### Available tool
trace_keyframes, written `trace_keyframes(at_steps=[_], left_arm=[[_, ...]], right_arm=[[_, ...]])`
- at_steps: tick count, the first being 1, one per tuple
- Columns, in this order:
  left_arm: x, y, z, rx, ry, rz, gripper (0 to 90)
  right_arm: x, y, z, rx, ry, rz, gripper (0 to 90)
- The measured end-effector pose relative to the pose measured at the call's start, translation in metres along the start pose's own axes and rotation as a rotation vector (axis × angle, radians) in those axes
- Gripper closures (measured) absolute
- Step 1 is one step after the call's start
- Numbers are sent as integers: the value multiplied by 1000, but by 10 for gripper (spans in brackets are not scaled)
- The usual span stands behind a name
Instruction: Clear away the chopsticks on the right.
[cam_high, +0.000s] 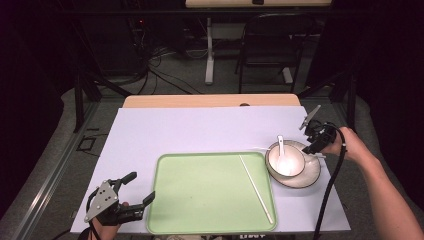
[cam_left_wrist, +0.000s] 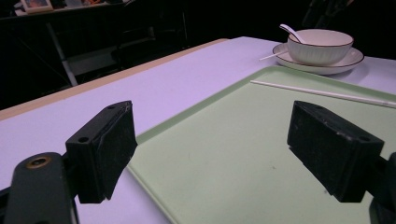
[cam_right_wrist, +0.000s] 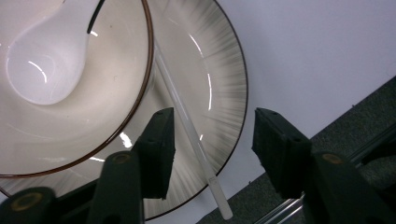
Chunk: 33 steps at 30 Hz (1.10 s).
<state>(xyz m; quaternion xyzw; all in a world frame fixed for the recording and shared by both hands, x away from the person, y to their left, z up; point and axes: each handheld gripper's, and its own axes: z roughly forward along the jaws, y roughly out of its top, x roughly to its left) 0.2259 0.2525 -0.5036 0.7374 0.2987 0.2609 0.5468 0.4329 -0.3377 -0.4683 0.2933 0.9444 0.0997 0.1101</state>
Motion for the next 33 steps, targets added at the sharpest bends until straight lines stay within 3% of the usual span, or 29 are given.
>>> trace_keyframes(at_steps=[5, 7, 10, 13, 16, 33], left_arm=[[0, 0, 0, 1, 1, -1, 154], [0, 0, 0, 1, 2, -2, 154], [1, 0, 0, 2, 3, -1, 154], [1, 0, 0, 1, 2, -1, 154], [0, 0, 0, 1, 1, -1, 154], [0, 0, 0, 1, 1, 0, 154]], right_arm=[[-2, 3, 7, 67, 39, -9, 577], [0, 3, 13, 53, 48, 0, 579], [0, 4, 17, 97, 68, -19, 583], [0, 3, 23, 90, 82, -9, 612], [-1, 3, 27, 126, 79, -11, 653], [0, -7, 35, 104, 53, 30, 825]])
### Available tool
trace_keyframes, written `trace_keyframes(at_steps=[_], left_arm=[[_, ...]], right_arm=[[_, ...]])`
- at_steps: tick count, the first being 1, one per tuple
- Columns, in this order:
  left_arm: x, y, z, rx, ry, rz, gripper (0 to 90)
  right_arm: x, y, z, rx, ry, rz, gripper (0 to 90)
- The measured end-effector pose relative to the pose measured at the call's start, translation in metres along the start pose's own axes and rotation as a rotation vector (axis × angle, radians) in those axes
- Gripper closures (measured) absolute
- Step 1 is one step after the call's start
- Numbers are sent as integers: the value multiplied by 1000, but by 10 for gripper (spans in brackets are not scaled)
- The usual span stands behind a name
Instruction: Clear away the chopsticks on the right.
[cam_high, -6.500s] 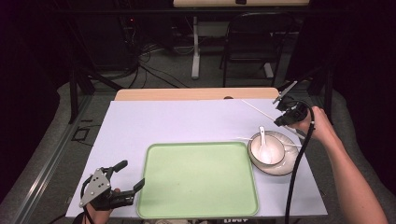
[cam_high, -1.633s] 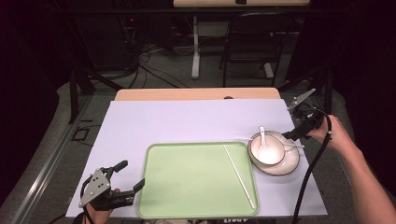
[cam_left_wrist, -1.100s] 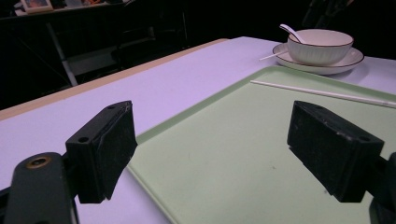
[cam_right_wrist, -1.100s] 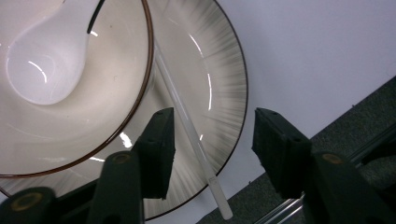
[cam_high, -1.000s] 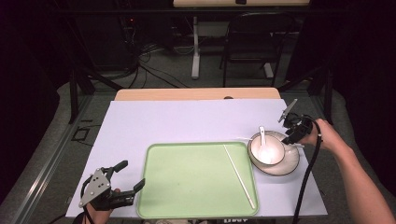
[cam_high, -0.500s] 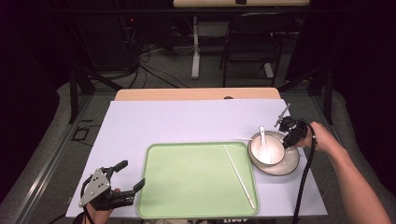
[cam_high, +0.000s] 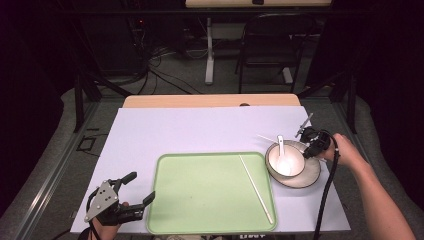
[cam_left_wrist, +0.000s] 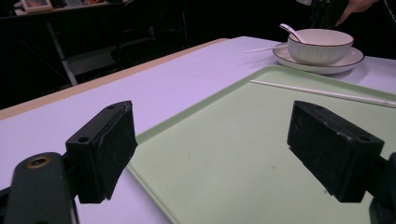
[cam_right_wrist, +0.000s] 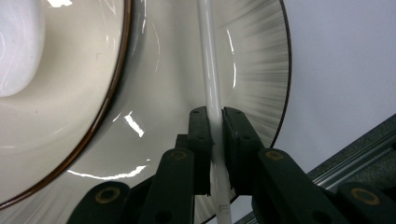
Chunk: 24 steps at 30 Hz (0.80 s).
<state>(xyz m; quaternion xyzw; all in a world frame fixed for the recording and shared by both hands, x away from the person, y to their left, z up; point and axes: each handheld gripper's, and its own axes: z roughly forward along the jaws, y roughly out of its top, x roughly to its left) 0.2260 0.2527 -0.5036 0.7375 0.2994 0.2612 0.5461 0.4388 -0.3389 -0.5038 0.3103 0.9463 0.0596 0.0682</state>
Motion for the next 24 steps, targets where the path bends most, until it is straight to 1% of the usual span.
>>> trace_keyframes(at_steps=[2, 3, 4, 5, 6, 7, 8, 9, 10, 11, 12, 13, 15, 16, 17, 18, 19, 20, 21, 22, 23, 24], left_arm=[[0, 0, 0, 0, 0, 0, 154], [0, 0, 0, -1, 0, 0, 154], [0, 0, 0, 0, 0, 0, 154], [0, 0, 0, -1, 0, 0, 154], [0, 0, 0, -1, 0, 0, 154], [0, 0, 0, -1, 0, -1, 154], [0, 0, 0, -1, 0, 0, 154], [0, 0, 0, -1, 1, -1, 154], [0, 0, 0, -1, 1, 0, 154], [0, 0, 0, -1, 0, -1, 154], [0, 0, 0, -1, 1, -1, 154], [0, 0, 0, -1, 0, -1, 154], [0, 0, 0, -1, 1, -1, 154], [0, 0, 0, -2, 1, -1, 154], [0, 0, 0, -2, 2, -2, 154], [0, 0, 0, -2, 1, -2, 154], [0, 0, 0, -1, 1, -1, 154], [0, 0, 0, -1, 1, -1, 154], [0, 0, 0, -2, 0, -1, 154], [0, 0, 0, -2, 1, -1, 154], [0, 0, 0, -3, 2, -3, 154], [0, 0, 0, -3, 2, -3, 154]], right_arm=[[1, -1, 0, -6, -7, 12, 835], [2, -2, 0, -20, -1, 33, 836], [2, -2, -1, -10, -1, 33, 836], [2, -3, -1, -23, 5, 39, 837], [3, -3, -2, -21, -6, 49, 837], [3, -4, -3, -30, -1, 63, 837], [3, -5, -5, -58, -2, 76, 837], [4, -5, -8, -43, -9, 84, 837], [4, -5, -11, -52, -9, 94, 837], [5, -6, -12, -89, -8, 113, 837], [5, -6, -18, -67, -17, 112, 837], [6, -6, -21, -96, -14, 130, 838], [7, -6, -28, -108, -35, 141, 837], [7, -6, -32, -118, -37, 158, 837], [8, -7, -36, -122, -42, 160, 838], [8, -6, -41, -104, -58, 164, 837], [9, -7, -43, -130, -56, 188, 837], [9, -7, -46, -137, -59, 200, 838], [9, -7, -50, -141, -73, 208, 838], [10, -7, -53, -146, -73, 219, 838], [11, -7, -57, -155, -82, 227, 838], [12, -7, -59, -172, -81, 240, 838]])
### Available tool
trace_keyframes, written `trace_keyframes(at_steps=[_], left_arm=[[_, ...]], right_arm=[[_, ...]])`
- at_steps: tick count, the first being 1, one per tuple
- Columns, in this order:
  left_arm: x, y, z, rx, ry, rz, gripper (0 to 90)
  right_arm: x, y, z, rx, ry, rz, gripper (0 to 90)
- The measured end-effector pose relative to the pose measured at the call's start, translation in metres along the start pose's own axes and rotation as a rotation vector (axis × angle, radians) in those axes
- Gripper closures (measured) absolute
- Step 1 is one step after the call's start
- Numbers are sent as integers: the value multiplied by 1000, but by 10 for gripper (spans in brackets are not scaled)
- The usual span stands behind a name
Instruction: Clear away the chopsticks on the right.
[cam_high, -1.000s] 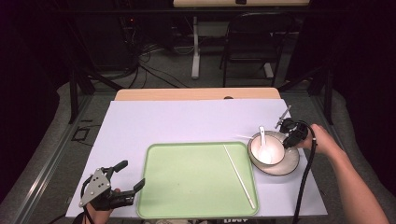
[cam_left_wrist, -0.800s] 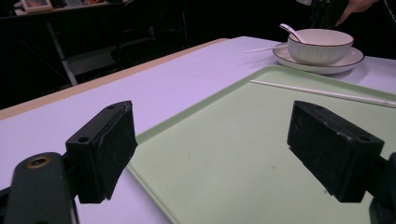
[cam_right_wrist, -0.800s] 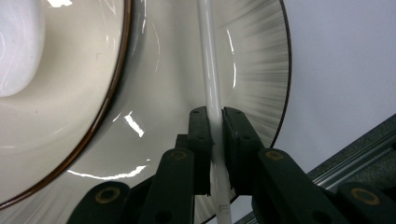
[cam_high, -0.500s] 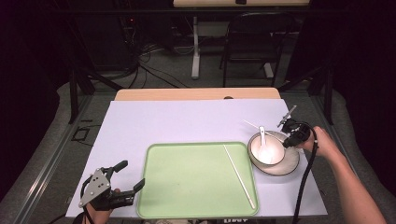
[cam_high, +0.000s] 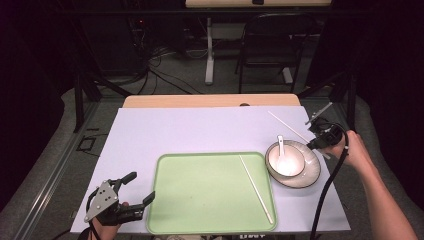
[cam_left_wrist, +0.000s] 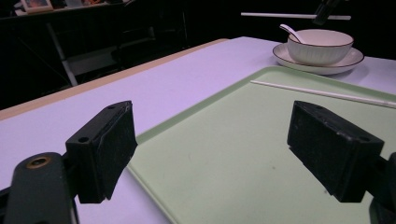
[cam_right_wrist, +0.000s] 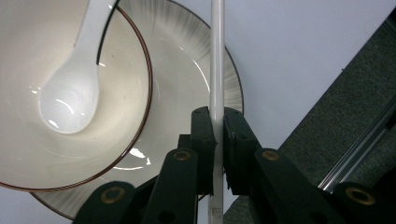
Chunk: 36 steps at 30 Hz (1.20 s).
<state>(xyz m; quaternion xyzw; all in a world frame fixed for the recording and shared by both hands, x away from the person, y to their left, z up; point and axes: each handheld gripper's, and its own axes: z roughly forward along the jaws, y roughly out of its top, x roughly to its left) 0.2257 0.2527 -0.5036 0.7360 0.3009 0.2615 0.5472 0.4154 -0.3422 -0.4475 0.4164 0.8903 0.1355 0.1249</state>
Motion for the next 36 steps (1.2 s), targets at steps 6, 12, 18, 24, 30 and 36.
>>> trace_keyframes(at_steps=[6, 12, 18, 24, 30, 36], left_arm=[[0, 0, 0, 2, -2, 3, 154], [0, 0, 0, 2, -1, 4, 154], [0, 0, 0, 2, -2, 4, 154], [0, 0, 0, 1, -1, 4, 154], [0, 0, 0, 1, -2, 4, 154], [0, 0, 0, -2, -4, 3, 154]], right_arm=[[8, 2, -18, -49, -15, 37, 838], [16, 4, -32, -48, -4, 61, 838], [37, 4, -46, -94, -2, 73, 838], [58, 7, -54, -118, 6, 74, 839], [82, 9, -55, -134, 27, 67, 839], [98, 8, -44, -136, 61, 58, 840]])
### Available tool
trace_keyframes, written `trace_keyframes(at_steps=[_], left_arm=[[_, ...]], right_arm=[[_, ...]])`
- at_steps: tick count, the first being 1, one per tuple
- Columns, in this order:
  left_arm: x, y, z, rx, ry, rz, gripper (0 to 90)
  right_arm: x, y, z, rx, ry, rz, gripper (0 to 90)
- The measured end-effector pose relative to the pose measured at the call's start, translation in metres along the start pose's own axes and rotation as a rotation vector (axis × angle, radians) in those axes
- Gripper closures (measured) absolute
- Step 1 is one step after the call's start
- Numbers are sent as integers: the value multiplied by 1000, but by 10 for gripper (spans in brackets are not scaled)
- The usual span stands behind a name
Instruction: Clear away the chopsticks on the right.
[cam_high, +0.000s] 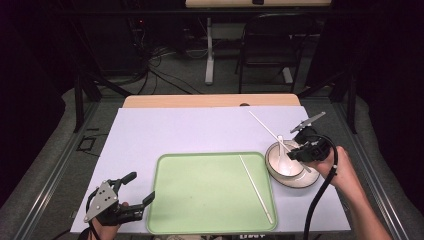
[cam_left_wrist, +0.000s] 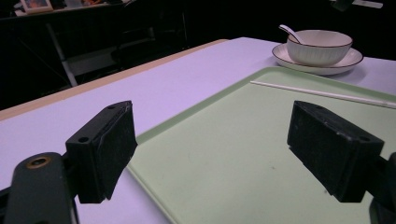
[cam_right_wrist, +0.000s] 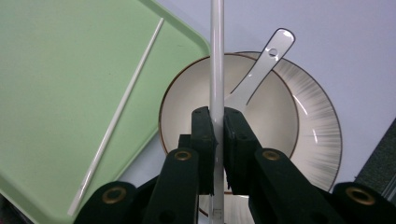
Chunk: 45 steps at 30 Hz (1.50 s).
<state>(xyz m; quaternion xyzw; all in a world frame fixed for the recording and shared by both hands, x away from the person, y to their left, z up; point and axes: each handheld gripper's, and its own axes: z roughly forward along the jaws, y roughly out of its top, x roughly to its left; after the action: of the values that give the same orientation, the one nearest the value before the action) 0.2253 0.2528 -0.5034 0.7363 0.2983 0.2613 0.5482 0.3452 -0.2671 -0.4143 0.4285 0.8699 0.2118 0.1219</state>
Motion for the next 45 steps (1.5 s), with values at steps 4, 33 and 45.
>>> trace_keyframes(at_steps=[4, 33, 45], left_arm=[[0, 0, 0, 2, -1, 1, 154], [0, 0, -1, 1, -7, 2, 154], [-1, 0, 0, 2, -8, 7, 154]], right_arm=[[9, -2, 4, 9, 25, 9, 840], [80, -35, 69, 58, 115, 104, 838], [72, -53, 92, 94, 89, 257, 838]])
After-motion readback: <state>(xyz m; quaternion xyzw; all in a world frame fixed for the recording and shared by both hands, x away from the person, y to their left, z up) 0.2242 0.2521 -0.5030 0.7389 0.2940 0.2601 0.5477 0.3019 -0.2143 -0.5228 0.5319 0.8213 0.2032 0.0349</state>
